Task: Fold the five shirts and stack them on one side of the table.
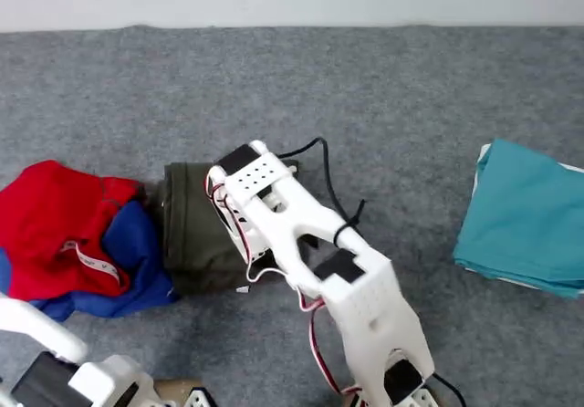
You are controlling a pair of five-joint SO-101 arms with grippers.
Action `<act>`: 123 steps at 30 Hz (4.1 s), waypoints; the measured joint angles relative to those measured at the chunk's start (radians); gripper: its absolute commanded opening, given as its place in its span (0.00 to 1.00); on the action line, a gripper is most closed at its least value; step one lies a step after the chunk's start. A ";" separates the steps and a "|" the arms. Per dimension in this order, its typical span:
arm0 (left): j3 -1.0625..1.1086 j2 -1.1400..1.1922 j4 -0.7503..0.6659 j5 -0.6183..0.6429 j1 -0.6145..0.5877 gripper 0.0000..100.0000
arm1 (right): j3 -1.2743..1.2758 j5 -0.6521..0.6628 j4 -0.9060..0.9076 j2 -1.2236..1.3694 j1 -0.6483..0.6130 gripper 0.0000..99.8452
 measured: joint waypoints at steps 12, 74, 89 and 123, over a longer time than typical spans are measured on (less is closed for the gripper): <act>0.000 0.000 0.000 0.000 0.000 0.02 | -0.129 0.083 0.031 0.149 0.017 0.01; 0.000 0.000 0.003 0.000 0.040 0.02 | 0.044 -0.021 0.026 -0.462 0.555 0.23; 0.000 0.000 0.003 0.000 0.040 0.02 | 0.180 -0.612 -0.110 -0.410 0.353 0.53; 0.000 0.000 0.003 0.000 0.040 0.02 | 0.109 -0.465 -0.272 -0.052 0.471 0.01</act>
